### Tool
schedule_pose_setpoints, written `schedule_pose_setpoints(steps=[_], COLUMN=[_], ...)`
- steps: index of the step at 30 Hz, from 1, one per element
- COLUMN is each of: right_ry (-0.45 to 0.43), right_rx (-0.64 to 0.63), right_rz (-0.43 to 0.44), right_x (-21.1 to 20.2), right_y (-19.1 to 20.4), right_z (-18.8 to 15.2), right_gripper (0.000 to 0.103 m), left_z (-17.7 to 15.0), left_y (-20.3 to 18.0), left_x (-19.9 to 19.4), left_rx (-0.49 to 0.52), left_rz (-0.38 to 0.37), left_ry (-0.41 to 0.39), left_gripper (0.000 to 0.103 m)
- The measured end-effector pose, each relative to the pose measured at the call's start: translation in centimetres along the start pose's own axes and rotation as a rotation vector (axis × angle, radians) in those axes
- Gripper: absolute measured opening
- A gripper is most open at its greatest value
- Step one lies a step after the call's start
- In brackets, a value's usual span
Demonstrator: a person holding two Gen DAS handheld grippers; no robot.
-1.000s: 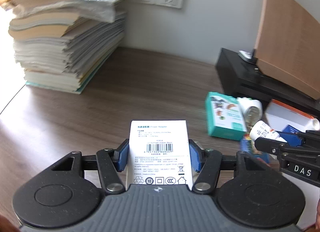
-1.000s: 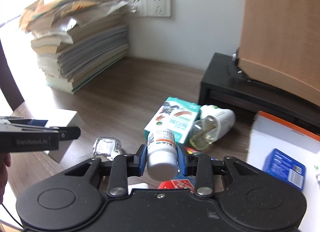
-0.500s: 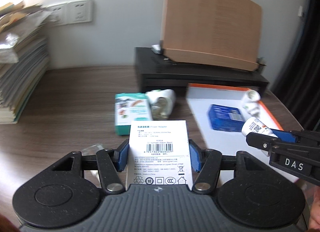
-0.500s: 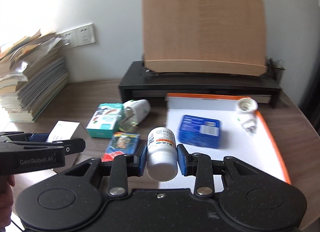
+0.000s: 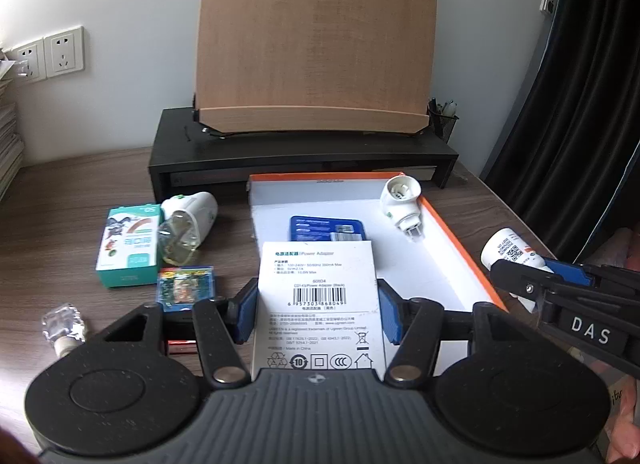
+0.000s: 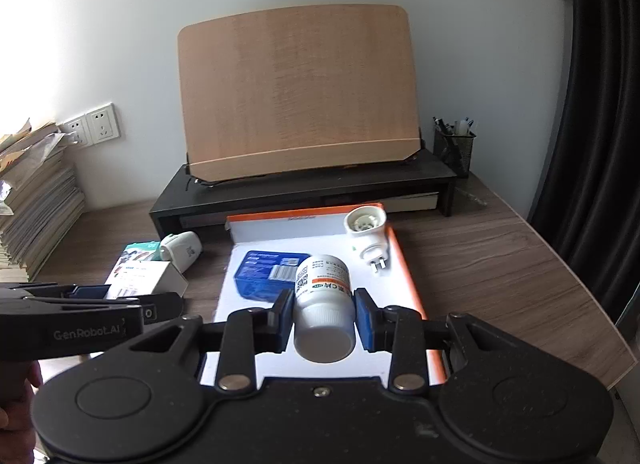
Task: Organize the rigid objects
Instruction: 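Carry the adapter box with the left tool while the right tool carries the pill bottle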
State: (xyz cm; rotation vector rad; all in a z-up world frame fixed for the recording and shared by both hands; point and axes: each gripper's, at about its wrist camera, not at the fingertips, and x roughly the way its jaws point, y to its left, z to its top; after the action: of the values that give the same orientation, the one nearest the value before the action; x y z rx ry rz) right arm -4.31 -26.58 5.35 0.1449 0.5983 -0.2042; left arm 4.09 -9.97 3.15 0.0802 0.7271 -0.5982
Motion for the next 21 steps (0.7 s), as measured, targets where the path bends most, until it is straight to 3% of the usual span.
schedule_pose_setpoints(steps=[8, 21], right_ry=[-0.006, 0.004], right_rx=[-0.008, -0.044], right_rz=[0.034, 0.111], right_x=[1.1, 4.5], right_y=[-3.9, -5.3], right_z=[1.2, 2.7], right_gripper=[0.04, 0.04], left_z=[1.1, 2.1], left_y=[-3.1, -5.1], left_x=[2.1, 4.3], left_rx=[-0.003, -0.01], left_rz=[0.04, 0.111], left_ry=[0.002, 0.016], left_gripper=[0.059, 0.059])
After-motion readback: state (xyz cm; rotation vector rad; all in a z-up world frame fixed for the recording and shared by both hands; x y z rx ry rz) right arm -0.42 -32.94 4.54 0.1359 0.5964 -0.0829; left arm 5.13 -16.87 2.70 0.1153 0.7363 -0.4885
